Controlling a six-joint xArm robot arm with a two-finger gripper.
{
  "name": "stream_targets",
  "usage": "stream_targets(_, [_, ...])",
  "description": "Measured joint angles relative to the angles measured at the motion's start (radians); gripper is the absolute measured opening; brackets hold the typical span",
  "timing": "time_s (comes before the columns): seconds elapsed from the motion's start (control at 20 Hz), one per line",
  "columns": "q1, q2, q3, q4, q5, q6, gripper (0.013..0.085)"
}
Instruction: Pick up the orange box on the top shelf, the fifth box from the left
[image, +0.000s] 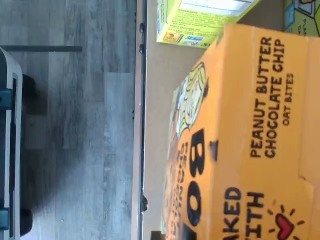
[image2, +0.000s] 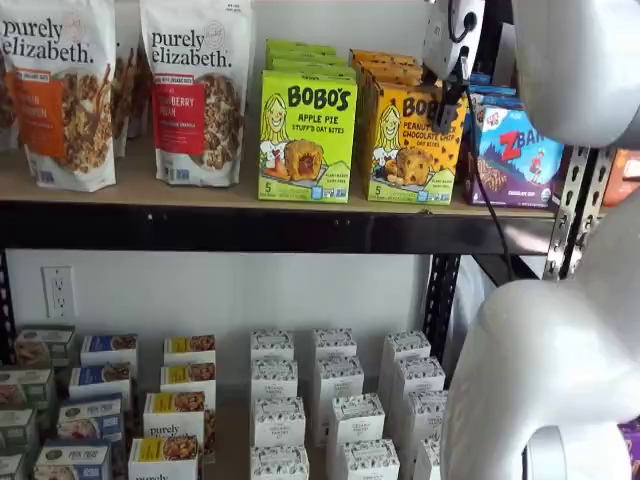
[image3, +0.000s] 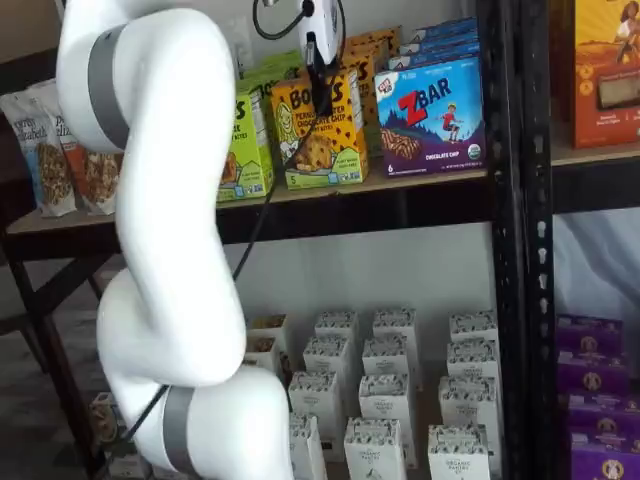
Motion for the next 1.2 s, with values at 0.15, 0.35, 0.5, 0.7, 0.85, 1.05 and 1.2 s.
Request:
stream_targets(0.15, [0.002,0.006,-0.010,-0.005,0.013,0.002,0.0490])
stream_targets(0.35, [0.005,0.007,-0.013,-0.005,0.016,0.005,0.0490])
stream_targets(0.5, [0.007,0.005,-0.011,-0.006,0.012,0.006,0.0490])
stream_targets(0.7, [0.009,0.001,-0.003,-0.006,0.001,0.008,0.0490])
stream_targets(0.85, [0.009,0.000,-0.002,-0.006,-0.002,0.008,0.0490])
stream_targets(1.05, [0.008,0.001,-0.005,-0.003,0.001,0.008,0.0490])
stream_targets(1.2, [0.005,-0.004,0.001,0.001,-0.008,0.006,0.0450])
